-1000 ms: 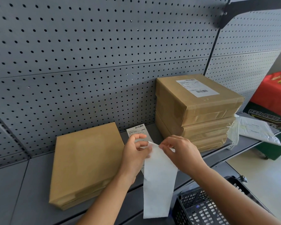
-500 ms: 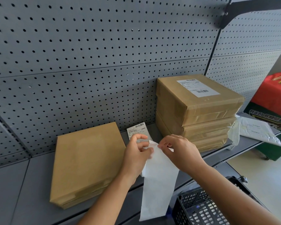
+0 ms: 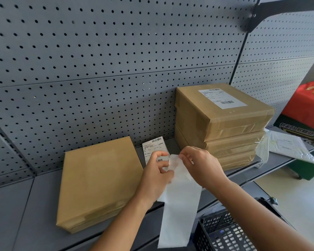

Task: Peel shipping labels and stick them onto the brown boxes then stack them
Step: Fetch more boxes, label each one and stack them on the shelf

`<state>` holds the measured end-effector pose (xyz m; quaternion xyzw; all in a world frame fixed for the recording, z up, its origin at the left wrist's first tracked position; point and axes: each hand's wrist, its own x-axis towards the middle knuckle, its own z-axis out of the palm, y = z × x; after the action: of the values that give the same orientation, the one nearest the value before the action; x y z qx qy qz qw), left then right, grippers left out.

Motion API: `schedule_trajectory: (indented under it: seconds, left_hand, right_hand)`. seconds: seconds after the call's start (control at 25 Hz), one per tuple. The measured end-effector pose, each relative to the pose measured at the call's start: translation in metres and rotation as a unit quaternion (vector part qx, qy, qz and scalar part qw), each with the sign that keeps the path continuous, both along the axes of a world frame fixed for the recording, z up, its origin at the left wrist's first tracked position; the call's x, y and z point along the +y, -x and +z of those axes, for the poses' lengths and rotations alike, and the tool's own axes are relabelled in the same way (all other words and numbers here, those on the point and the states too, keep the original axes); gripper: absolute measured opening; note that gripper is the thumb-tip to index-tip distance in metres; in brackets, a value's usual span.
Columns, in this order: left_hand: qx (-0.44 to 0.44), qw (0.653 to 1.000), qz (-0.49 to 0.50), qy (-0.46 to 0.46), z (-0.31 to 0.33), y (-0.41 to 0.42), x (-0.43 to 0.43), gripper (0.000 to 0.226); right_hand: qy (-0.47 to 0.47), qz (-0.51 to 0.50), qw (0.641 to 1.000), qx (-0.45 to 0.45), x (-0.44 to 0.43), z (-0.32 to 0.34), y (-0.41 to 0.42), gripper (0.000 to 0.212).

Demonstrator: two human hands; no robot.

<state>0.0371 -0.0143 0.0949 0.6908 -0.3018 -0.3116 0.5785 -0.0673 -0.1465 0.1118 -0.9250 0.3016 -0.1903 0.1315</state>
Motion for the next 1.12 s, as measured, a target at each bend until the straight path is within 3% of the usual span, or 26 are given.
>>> schedule_trajectory:
  seconds: [0.16,0.28,0.48,0.68,0.8,0.96,1.12]
  left_hand:
    - [0.024,0.999,-0.020,-0.015,-0.001,-0.001,0.001,0.057]
    - [0.072,0.997,-0.004,0.009,0.006,-0.003,-0.004,0.043]
    - [0.096,0.993,0.051,0.050,0.012,-0.009,-0.016,0.044]
    - [0.119,0.987,0.082,0.072,0.009,-0.009,-0.017,0.038]
    - [0.086,0.990,0.087,0.065,0.004,-0.011,-0.017,0.040]
    - [0.042,0.996,0.052,0.065,-0.001,-0.008,-0.015,0.042]
    - [0.050,0.998,0.012,0.038,-0.002,-0.008,-0.011,0.049]
  right_hand:
    - [-0.006,-0.012,1.000,-0.017,-0.004,0.009,-0.002,0.018]
    - [-0.009,0.012,0.999,-0.037,0.001,0.014,-0.002,0.014]
    - [-0.022,0.041,0.997,-0.067,0.009,0.021,0.000,0.016]
    - [-0.099,0.066,0.990,-0.069,0.001,0.014,0.014,0.029]
    - [-0.120,0.033,0.991,-0.058,-0.006,0.010,0.017,0.012]
    - [-0.189,-0.009,0.978,-0.082,-0.013,0.018,0.016,0.011]
    - [-0.189,-0.043,0.972,-0.130,-0.019,0.028,0.011,0.008]
